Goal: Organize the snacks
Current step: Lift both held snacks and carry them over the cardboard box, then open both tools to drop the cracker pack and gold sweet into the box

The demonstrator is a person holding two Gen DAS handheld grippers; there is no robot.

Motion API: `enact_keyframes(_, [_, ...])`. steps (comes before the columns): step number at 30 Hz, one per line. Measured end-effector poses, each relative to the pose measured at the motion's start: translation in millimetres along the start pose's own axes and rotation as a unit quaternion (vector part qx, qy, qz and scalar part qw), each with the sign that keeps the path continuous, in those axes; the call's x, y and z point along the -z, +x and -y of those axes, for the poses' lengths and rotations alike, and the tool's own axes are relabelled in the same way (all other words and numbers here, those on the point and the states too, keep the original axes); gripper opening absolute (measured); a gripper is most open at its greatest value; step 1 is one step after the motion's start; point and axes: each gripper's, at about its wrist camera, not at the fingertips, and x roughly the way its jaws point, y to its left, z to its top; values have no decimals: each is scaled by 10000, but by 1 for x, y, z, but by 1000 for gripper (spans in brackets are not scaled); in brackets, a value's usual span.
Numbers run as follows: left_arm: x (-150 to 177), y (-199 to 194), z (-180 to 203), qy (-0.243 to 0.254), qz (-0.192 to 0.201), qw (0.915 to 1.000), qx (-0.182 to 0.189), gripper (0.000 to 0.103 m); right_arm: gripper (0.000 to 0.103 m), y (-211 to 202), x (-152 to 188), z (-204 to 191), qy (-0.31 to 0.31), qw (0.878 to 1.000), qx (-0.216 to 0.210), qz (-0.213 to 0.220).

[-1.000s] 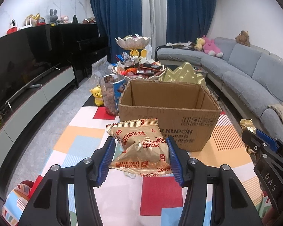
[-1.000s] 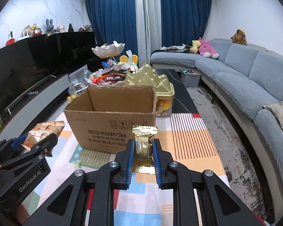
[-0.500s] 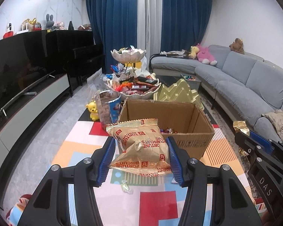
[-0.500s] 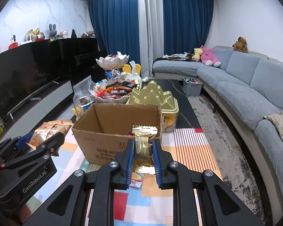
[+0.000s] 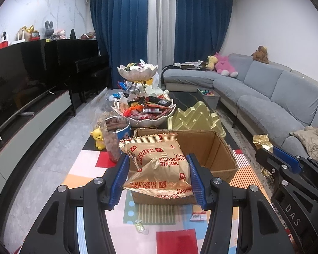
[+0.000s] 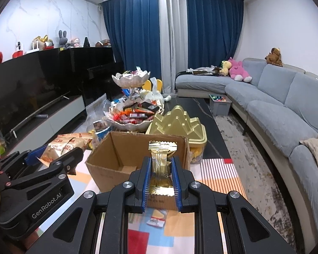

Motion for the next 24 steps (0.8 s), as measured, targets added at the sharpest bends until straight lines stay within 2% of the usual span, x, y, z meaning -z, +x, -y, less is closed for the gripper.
enact_keyframes(24, [-29,65,-7,112,-192,9995,209,54,21,67,-32,-8,-105,9999,22,-119])
